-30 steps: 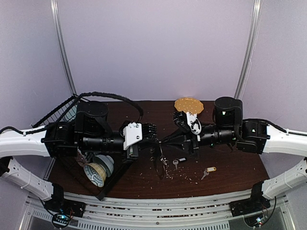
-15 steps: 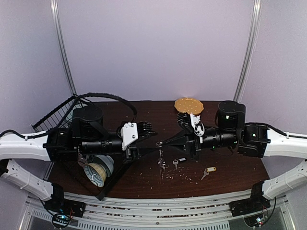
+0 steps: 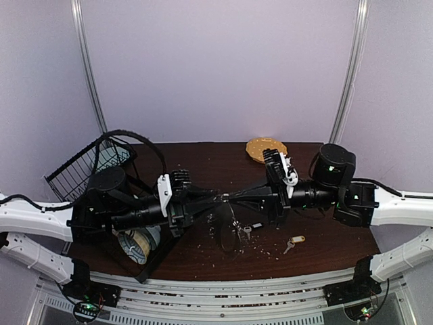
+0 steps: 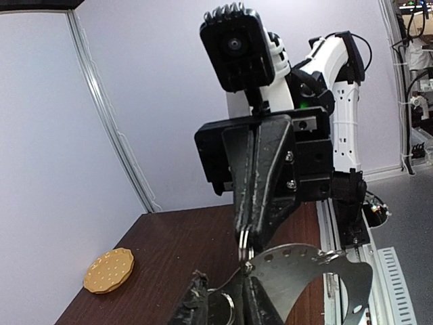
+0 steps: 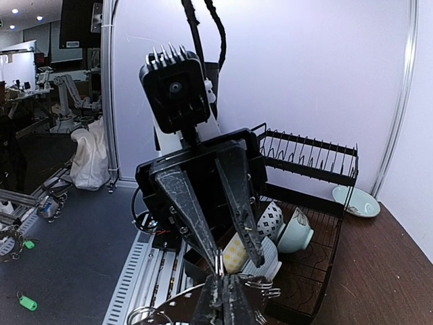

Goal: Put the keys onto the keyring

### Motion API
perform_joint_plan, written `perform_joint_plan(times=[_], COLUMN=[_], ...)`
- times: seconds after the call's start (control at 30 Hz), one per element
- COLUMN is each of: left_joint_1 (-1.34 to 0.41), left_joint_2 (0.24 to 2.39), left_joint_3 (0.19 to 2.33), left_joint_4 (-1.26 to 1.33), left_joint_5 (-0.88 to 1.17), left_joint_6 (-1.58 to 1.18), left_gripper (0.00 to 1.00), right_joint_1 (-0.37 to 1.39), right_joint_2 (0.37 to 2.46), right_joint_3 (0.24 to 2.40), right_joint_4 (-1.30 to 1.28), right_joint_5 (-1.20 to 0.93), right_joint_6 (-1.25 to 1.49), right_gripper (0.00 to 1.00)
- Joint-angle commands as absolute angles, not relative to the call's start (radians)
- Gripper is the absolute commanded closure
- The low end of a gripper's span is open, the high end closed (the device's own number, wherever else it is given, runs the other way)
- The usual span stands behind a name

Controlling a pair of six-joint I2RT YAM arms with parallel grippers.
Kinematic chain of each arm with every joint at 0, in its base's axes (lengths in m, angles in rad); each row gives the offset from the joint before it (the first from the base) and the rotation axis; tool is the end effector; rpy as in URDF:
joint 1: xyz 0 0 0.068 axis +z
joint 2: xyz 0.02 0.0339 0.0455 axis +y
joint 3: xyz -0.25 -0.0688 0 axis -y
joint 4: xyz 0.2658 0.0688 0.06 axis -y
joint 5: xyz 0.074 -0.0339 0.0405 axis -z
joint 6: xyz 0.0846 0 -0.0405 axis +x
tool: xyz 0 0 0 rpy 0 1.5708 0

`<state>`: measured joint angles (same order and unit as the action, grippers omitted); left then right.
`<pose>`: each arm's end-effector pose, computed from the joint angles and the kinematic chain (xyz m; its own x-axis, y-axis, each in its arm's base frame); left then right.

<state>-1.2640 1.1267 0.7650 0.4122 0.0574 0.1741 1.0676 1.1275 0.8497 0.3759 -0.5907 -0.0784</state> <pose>0.0983 -0.3262 0.3093 0.1829 -0.0046 -0.9831 0.9517 0.2515 0.1759 0.1171 0.3104 0.3383 0.1250 0.0922 -0.9879 -0.9881 -0.0781 -0.1323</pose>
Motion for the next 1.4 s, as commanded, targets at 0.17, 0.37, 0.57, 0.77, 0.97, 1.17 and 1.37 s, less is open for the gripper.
perform_joint_plan(times=[0.17, 0.37, 0.57, 0.77, 0.97, 1.17, 1.37], left_joint_1=[-1.259, -1.259, -1.259, -1.259, -1.258, -1.259, -1.259], left_joint_2=[1.142, 1.164, 1.172, 1.183, 1.185, 1.184, 1.162], left_joint_3=[0.744, 0.752, 0.753, 0.759, 0.752, 0.750, 0.741], left_joint_4=[0.583, 0.617, 0.623, 0.630, 0.660, 0.662, 0.640], left_joint_5=[0.147, 0.176, 0.157, 0.133, 0.123, 0.115, 0.103], left_joint_6=[0.136, 0.150, 0.150, 0.144, 0.132, 0.136, 0.157], left_gripper=[0.75, 0.85, 0.94, 0.99, 0.81, 1.00, 1.00], right_joint_1=[1.072, 1.072, 1.072, 1.072, 1.072, 1.072, 1.071], right_joint_2=[1.112, 1.115, 1.108, 1.112, 1.118, 1.112, 1.101], right_joint_3=[0.842, 0.839, 0.838, 0.839, 0.840, 0.841, 0.841], right_joint_4=[0.487, 0.492, 0.484, 0.475, 0.467, 0.467, 0.452], right_joint_5=[-0.614, -0.613, -0.615, -0.630, -0.635, -0.635, -0.632], right_joint_6=[-0.037, -0.038, -0.040, -0.044, -0.045, -0.046, -0.048], right_gripper=[1.00, 1.00, 1.00, 1.00, 1.00, 1.00, 1.00])
